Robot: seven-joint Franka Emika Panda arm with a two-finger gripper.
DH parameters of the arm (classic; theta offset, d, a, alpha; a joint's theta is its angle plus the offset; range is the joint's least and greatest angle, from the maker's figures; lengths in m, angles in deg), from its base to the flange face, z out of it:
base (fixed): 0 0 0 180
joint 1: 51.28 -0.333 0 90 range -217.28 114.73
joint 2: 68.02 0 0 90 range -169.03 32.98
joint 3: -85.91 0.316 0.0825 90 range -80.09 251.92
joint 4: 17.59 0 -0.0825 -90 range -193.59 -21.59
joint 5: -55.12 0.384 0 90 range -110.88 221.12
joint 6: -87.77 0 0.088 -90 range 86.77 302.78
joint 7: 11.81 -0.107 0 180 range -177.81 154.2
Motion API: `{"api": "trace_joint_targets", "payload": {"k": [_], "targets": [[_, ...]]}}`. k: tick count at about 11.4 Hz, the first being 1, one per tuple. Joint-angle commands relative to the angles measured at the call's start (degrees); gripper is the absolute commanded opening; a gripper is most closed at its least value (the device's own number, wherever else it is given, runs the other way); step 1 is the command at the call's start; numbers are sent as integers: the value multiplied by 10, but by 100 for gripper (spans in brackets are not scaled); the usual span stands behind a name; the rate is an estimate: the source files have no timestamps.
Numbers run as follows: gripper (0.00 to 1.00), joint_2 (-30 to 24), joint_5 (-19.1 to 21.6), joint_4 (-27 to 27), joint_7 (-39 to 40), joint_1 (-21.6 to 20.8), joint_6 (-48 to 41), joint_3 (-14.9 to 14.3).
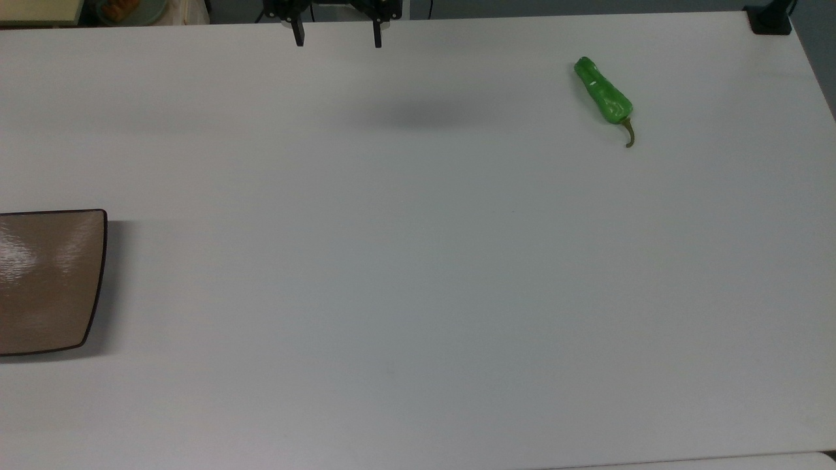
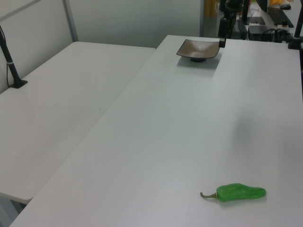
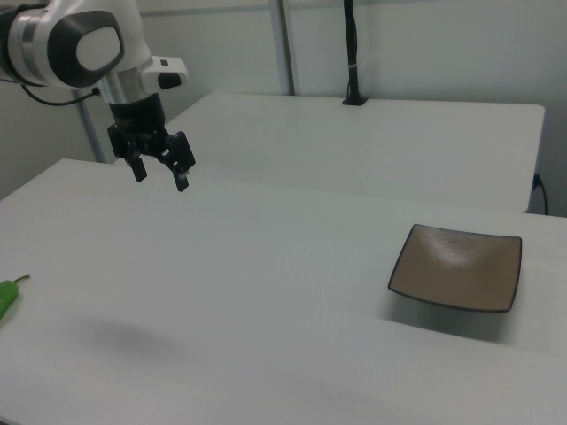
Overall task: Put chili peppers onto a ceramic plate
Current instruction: 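Move the open gripper over the green chili pepper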
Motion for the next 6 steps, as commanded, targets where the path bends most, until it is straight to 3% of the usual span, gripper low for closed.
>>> {"api": "trace_joint_targets", "payload": {"k": [1,6], "targets": [[100,-14,9,-40,1,-15,12,-10],[100,-22,9,-66,3,-16,12,6]]}}
